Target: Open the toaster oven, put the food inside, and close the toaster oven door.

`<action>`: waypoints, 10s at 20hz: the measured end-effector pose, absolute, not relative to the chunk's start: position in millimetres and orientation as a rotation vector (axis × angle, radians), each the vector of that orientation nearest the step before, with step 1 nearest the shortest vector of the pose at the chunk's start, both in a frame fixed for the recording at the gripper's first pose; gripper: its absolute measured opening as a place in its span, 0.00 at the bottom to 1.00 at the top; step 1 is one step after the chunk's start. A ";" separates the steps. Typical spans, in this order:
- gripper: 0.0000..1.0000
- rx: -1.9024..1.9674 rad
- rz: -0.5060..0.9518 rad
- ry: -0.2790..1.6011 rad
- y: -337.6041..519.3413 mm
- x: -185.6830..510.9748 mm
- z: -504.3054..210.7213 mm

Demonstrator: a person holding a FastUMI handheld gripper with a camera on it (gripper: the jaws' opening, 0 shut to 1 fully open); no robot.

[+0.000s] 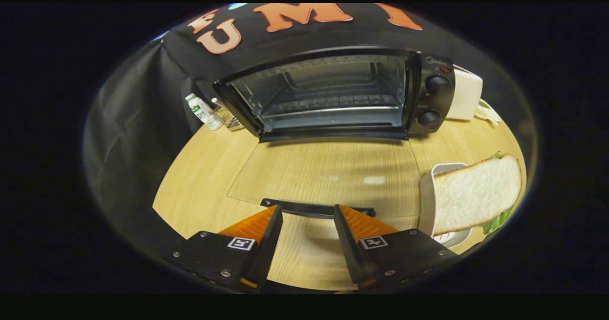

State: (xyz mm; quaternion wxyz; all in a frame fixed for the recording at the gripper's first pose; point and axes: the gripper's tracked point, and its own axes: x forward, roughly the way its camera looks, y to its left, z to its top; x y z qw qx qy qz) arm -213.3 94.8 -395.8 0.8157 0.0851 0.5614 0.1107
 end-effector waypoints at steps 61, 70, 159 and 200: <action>0.29 0.875 0.038 0.960 50.3 -81.7 -307.5; 0.29 1.087 -0.056 0.839 70.2 -33.5 -347.4; 0.96 0.007 0.133 0.335 61.1 -21.8 -111.2; 0.98 -0.006 0.178 -0.119 58.7 -38.1 104.6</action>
